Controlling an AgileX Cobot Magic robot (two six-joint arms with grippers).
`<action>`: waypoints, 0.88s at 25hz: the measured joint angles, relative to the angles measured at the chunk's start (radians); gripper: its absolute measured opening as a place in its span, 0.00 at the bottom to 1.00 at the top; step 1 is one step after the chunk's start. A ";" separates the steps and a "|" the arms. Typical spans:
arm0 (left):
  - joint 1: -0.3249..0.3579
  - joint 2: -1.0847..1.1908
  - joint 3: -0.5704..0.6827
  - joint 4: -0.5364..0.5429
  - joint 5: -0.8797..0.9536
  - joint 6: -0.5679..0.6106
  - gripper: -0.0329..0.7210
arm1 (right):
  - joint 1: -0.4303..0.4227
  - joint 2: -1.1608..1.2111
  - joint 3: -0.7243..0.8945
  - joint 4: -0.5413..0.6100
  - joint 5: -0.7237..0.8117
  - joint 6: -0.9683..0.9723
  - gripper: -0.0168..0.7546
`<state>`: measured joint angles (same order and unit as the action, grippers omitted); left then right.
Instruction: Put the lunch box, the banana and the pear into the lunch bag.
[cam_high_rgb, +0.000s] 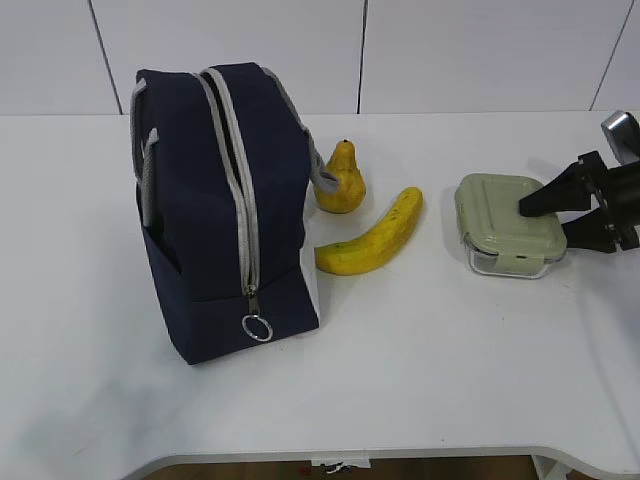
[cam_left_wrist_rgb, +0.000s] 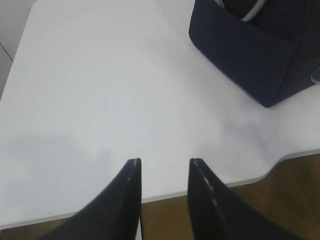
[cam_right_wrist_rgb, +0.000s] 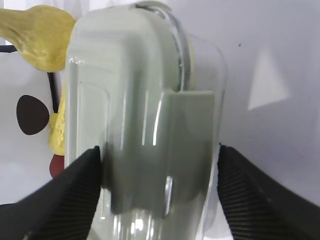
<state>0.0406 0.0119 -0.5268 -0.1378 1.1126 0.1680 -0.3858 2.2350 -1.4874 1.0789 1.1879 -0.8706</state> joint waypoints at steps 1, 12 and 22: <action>0.000 0.000 0.000 0.000 0.000 0.000 0.37 | 0.000 0.000 0.000 0.002 0.000 0.000 0.72; 0.000 0.000 0.000 0.000 0.000 0.000 0.37 | 0.000 0.000 -0.002 0.023 0.008 0.000 0.52; 0.000 0.000 0.000 0.000 0.000 0.000 0.37 | 0.001 0.000 -0.002 0.023 0.008 0.008 0.50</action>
<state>0.0406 0.0119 -0.5268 -0.1378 1.1126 0.1680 -0.3849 2.2350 -1.4893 1.1015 1.1957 -0.8622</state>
